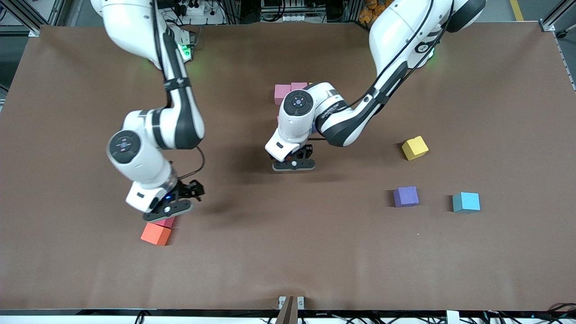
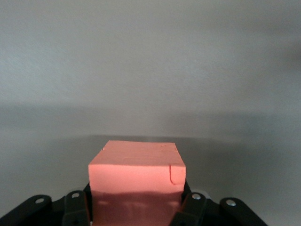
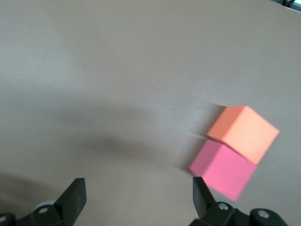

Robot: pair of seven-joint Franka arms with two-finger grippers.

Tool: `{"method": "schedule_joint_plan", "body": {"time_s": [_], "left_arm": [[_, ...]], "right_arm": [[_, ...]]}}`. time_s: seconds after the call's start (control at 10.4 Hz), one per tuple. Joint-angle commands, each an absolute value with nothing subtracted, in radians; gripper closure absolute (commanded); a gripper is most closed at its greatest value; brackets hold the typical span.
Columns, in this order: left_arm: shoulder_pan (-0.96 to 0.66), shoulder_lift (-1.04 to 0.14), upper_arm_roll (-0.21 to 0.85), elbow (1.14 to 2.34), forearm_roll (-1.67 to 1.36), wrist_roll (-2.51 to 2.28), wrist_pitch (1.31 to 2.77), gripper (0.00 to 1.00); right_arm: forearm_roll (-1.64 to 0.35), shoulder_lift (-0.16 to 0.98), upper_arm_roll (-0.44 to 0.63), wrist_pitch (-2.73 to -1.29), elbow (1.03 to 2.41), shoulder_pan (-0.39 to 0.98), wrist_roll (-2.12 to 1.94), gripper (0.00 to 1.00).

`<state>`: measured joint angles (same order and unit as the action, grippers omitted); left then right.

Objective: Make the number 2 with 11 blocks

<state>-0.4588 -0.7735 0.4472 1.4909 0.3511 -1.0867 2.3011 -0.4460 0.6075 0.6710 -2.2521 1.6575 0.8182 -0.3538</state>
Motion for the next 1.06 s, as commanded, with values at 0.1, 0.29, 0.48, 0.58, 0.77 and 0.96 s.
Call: {"method": "schedule_joint_plan", "body": {"time_s": [0.1,0.29,0.48,0.58,0.77,0.96], "left_arm": [[-0.476,-0.796,0.431,1.466,0.354,-1.106,2.31,0.59],[-0.491,-0.811,0.43,1.468,0.354,-1.109,2.31,0.59],[-0.505,-0.828,0.425,1.47,0.354,-1.112,2.31,0.59],[-0.503,-0.831,0.423,1.471,0.368,-1.112,2.31,0.59],[-0.503,-0.833,0.417,1.476,0.377,-1.114,2.31,0.59],[-0.509,-0.842,0.417,1.476,0.383,-1.111,2.31,0.59]], "right_arm": [[-0.453,0.591,0.562,-2.237,1.664,0.651,-0.511,0.0],[-0.516,0.601,0.526,-2.235,1.663,0.574,-0.509,0.0],[-0.563,0.627,0.526,-2.244,1.664,0.543,-0.502,0.0],[-0.612,0.649,0.528,-2.246,1.664,0.529,-0.5,0.0],[-0.67,0.678,0.528,-2.252,1.664,0.506,-0.457,0.0],[-0.67,0.693,0.528,-2.25,1.664,0.508,-0.338,0.0]]}}
